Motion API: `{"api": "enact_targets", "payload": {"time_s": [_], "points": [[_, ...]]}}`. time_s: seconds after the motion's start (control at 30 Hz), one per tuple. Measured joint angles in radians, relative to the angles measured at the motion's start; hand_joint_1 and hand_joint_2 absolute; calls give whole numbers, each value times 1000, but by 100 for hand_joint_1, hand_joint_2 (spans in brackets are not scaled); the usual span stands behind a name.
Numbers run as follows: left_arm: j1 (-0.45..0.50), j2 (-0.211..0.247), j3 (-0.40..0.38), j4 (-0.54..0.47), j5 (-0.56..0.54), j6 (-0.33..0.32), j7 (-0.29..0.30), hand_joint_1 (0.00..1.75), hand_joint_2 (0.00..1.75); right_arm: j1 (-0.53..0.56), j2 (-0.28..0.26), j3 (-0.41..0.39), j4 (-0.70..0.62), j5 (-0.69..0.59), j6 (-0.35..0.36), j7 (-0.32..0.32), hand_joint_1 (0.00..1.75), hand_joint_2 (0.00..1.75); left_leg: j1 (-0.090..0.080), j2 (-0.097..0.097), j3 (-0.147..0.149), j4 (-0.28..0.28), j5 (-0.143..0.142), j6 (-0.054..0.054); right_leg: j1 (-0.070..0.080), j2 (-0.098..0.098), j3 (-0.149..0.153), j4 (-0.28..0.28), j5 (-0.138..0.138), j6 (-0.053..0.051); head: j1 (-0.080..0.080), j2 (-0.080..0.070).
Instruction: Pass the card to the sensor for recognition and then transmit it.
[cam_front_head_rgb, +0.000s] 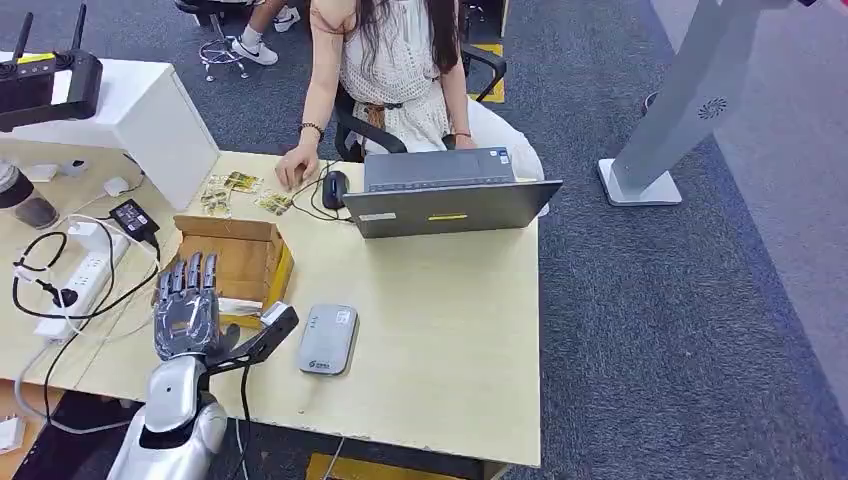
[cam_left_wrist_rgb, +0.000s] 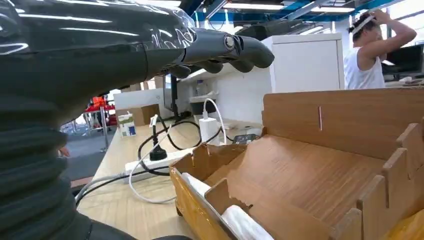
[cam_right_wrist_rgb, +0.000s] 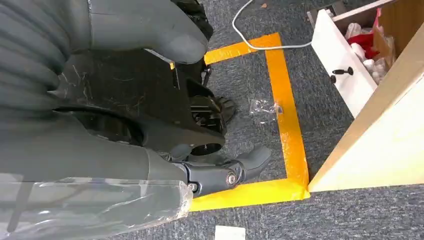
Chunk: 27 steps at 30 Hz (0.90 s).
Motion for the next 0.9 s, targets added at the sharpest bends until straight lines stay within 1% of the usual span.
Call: {"api": "enact_targets", "payload": {"time_s": [0.47, 0.83, 0.87, 0.9], "points": [[-4, 0, 0, 51, 0, 20, -8, 0, 175, 0, 0, 0, 0, 14, 2, 3, 0, 175, 0, 0, 0, 0, 0, 0, 0, 0, 0, 0, 0, 0, 0, 0], [-4, -2, 0, 85, 0, 23, -8, 0, 175, 0, 0, 0, 0, 16, 2, 3, 0, 175, 0, 0, 0, 0, 0, 0, 0, 0, 0, 0, 0, 0, 0, 0], [-4, -3, 0, 88, 0, 23, -8, 175, 175, 0, 0, 0, 0, 16, 2, 3, 0, 175, 0, 0, 0, 0, 0, 0, 0, 0, 0, 0, 0, 0, 0, 0], [-3, -4, 0, 90, 0, 23, -9, 175, 175, 0, 0, 0, 0, 16, 2, 3, 0, 175, 0, 0, 0, 0, 0, 0, 0, 0, 0, 0, 0, 0, 0, 0]]}}
